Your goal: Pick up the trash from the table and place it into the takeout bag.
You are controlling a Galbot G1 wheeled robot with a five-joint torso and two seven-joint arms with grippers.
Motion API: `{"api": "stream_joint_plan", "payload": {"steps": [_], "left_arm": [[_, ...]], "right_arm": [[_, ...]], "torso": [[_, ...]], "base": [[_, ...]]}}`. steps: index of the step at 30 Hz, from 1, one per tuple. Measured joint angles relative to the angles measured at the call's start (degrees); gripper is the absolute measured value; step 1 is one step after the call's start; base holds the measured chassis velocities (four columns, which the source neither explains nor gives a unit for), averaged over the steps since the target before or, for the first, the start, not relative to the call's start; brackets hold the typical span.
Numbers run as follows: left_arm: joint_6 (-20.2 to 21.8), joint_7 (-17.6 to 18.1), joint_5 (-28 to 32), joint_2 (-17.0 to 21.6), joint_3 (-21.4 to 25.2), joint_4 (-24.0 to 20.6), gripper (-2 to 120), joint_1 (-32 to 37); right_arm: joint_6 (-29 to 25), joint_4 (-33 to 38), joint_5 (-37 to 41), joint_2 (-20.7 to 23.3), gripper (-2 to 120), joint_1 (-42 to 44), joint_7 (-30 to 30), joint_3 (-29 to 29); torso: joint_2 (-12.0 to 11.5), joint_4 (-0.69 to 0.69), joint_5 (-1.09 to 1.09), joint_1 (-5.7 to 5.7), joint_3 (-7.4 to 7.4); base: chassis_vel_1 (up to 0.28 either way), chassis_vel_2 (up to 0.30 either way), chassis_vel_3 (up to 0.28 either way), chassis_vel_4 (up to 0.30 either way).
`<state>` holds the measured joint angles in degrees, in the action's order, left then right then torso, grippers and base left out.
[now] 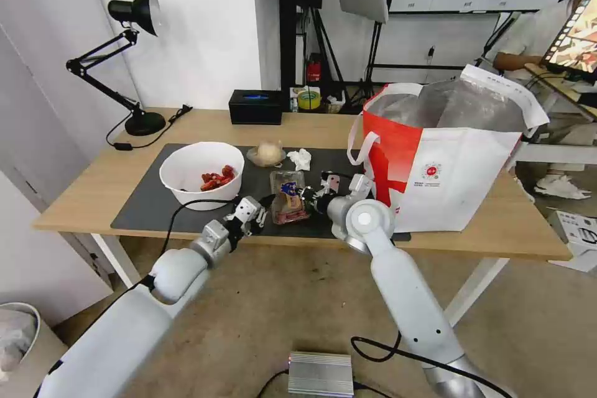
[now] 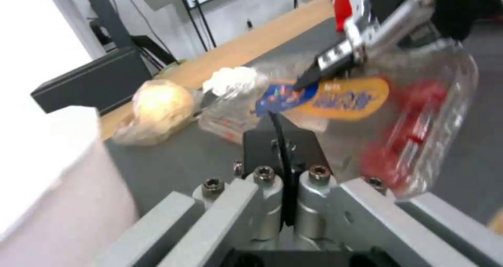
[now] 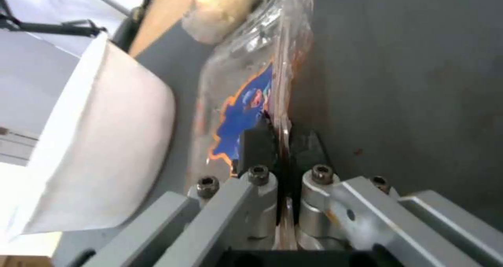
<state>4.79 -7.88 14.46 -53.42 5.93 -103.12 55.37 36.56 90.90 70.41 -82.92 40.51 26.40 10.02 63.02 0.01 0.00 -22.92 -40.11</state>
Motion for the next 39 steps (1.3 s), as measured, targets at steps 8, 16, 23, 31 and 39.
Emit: {"api": "stream_joint_plan", "payload": {"steps": [8,16,23,31,39], "left_arm": [[-1.4,1.4,0.1,-0.4,5.2,-4.6,0,6.8],[-2.2,1.4,2.3,-0.8,9.5,-8.5,9,11.3],[-2.2,1.4,3.3,-1.3,13.0,-10.6,34,14.8],[-2.5,1.4,4.9,-1.6,15.1,-11.8,62,16.4],[-2.8,1.4,4.9,-2.9,15.4,-12.3,92,18.0]], "right_arm": [[-1.1,5.6,0.9,2.1,0,0.0,-2.6,2.0],[-5.5,13.3,0.4,4.8,0,-2.2,-7.4,4.7],[-9.3,18.4,0.3,8.0,0,-6.1,-8.2,7.9],[-13.3,19.1,-2.1,13.2,0,-8.4,-8.3,11.2],[-16.6,18.7,-8.3,21.3,0,-8.5,-10.1,16.0]], "torso": [[0.0,-0.01,0.0,0.0,0.0],[0.0,-0.01,0.0,0.0,0.01],[0.0,-0.01,0.0,0.01,0.01],[0.0,0.0,0.01,0.0,0.0],[0.0,-0.01,0.01,0.0,0.01]], "base": [[0.0,0.0,0.0,0.0],[0.0,0.0,0.0,0.0],[0.0,0.0,0.0,0.0],[0.0,0.0,0.0,0.0],[0.0,0.0,0.0,0.0]]}}
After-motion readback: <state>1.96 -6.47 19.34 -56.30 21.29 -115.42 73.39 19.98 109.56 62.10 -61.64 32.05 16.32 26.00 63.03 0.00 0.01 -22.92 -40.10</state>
